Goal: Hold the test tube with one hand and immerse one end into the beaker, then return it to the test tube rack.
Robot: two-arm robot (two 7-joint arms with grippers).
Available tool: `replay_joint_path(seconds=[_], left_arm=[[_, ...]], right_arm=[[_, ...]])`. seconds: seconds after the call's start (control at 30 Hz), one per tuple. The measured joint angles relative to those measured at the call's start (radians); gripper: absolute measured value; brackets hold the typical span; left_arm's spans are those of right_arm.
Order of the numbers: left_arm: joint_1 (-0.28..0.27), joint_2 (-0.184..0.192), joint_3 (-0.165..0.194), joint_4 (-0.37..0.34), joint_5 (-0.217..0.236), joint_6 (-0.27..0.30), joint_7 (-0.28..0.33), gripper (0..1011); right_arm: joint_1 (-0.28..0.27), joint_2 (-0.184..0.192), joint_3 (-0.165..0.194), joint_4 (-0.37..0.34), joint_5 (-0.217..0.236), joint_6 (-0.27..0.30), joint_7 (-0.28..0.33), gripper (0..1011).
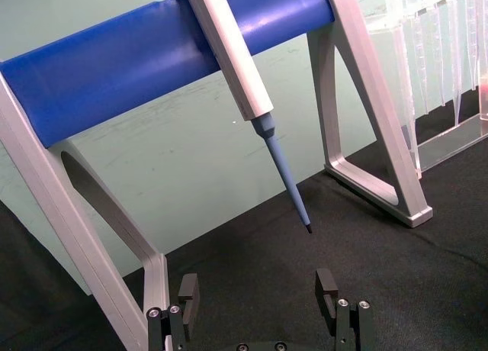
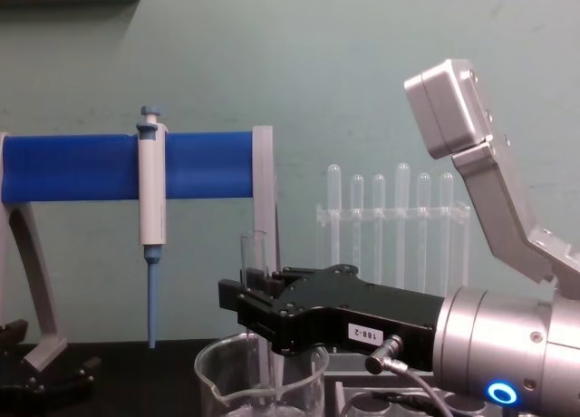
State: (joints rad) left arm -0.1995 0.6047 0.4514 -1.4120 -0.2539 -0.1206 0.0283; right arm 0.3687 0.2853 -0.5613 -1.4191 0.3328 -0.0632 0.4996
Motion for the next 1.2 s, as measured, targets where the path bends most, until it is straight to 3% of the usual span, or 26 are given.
replay_joint_path(seconds=[1.2], left_arm=[[0.0,0.0,0.0,0.0,0.0,0.0,0.0,1000]], right_arm=[[0.0,0.0,0.0,0.0,0.0,0.0,0.0,225]])
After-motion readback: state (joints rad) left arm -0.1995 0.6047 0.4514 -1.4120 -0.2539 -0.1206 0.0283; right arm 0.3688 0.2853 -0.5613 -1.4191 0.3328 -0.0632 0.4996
